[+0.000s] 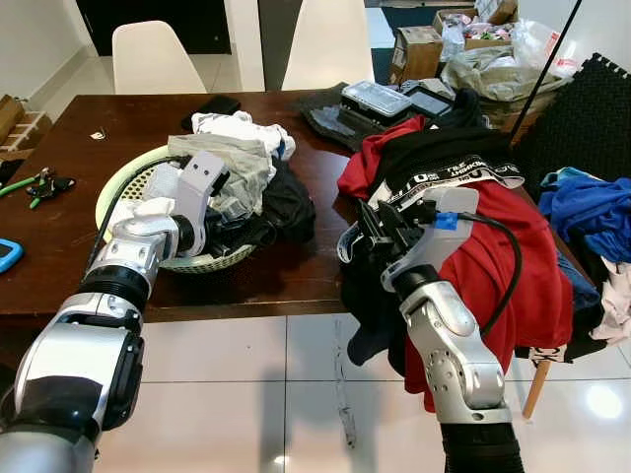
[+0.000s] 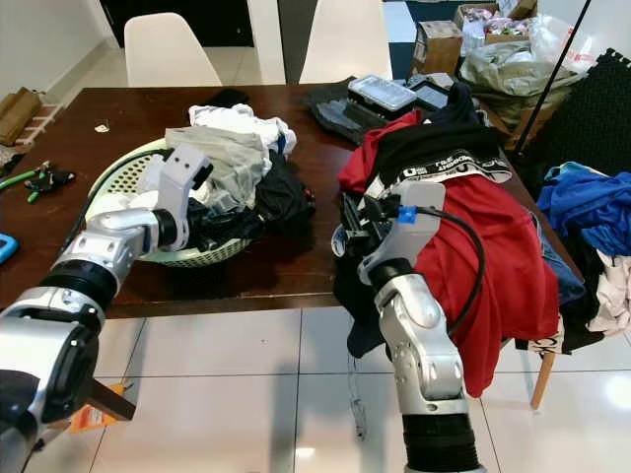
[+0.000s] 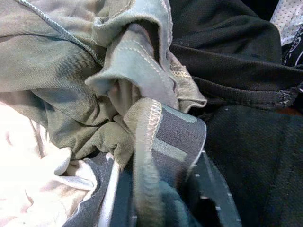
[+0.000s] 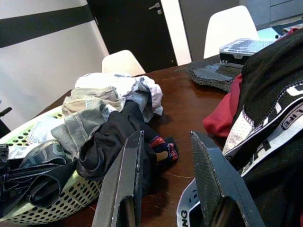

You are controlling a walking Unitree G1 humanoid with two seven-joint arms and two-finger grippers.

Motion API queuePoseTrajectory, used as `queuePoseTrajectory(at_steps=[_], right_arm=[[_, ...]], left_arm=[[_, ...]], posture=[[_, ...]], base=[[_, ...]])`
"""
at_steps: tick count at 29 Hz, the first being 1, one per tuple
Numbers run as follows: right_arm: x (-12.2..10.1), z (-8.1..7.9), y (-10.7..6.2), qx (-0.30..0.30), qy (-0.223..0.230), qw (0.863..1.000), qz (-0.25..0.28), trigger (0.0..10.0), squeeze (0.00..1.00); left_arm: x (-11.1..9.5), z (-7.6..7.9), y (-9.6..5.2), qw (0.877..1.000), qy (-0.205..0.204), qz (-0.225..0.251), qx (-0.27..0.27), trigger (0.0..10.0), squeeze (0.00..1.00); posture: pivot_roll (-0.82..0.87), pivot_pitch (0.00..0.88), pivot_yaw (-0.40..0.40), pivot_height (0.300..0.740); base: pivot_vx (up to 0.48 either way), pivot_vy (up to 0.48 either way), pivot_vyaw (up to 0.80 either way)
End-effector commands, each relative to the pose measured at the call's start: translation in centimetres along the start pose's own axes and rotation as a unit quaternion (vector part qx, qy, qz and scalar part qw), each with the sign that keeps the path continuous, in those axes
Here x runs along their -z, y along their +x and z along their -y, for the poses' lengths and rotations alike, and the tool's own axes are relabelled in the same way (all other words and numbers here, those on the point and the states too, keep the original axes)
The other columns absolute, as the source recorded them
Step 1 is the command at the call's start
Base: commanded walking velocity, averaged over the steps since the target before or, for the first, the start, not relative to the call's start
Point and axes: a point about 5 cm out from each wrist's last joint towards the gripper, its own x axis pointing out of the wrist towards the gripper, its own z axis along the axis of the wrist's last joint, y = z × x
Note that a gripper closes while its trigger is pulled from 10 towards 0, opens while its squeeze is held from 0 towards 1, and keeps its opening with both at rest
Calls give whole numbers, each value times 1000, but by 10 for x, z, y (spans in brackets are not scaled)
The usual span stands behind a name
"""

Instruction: Hang hanger

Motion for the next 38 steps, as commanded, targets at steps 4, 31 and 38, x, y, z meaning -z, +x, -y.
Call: queuePoseTrajectory(at_steps=[4, 31, 38], right_arm=[[0, -4, 1, -5, -1, 1000, 0, 10000, 0], [3, -13, 18, -32, 17, 999, 7, 10000, 0], [3, -10, 19, -28, 14, 999, 9, 10000, 0]], left_arm=[[7, -4, -4, 1000, 0, -18, -10, 0, 0], [-100, 7, -53, 948, 49, 312, -34, 0, 0], [-146, 27, -69, 896, 38, 442, -12, 0, 0]], posture=[[29, 144, 50, 740], [108, 93, -30, 740], [101, 88, -20, 740]], base=[[0, 0, 0], [0, 0, 0], [0, 0, 0]])
